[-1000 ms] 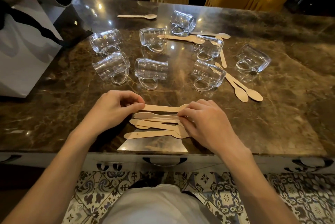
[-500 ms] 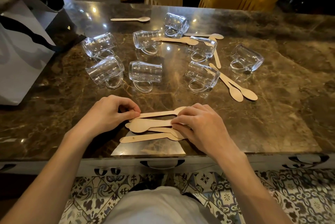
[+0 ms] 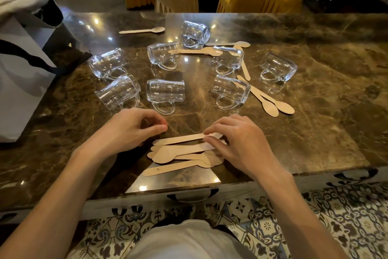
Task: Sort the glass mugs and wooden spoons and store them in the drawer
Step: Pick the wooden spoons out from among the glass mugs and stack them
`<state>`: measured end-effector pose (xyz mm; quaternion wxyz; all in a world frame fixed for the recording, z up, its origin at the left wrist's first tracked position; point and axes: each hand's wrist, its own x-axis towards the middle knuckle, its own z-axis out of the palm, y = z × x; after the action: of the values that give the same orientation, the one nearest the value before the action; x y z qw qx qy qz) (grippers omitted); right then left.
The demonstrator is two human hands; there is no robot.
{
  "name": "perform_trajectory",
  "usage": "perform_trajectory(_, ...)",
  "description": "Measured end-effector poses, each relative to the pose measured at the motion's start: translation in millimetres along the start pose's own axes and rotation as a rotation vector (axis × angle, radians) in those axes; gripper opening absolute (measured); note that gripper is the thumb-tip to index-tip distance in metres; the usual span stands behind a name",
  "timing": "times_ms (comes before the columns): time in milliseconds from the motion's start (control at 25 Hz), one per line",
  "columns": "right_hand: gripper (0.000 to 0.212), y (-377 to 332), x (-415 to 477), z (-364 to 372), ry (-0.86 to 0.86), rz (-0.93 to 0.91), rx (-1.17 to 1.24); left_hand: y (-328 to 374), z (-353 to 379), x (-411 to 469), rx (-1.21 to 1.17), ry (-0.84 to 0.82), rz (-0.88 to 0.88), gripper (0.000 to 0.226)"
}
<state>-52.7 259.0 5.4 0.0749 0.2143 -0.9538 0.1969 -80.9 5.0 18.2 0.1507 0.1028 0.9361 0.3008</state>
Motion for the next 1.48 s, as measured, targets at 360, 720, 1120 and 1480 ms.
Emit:
perform_trajectory(360,0.02,24,27,-30,0.147,0.264,0.017,51,-53,79,0.103,0.258,0.279,0.018)
perform_trajectory(720,0.019,80,36,-38,0.16,0.546,-0.052,62,-39,178,0.449,0.358,0.278,0.039)
perform_trajectory(1120,0.021,114,33,-37,0.088,0.598,-0.129,55,-26,242,0.754,0.313,0.124,0.021)
perform_trajectory(1480,0.033,119,29,-34,0.064,0.635,-0.115,54,-20,254,0.773,0.303,0.081,0.022)
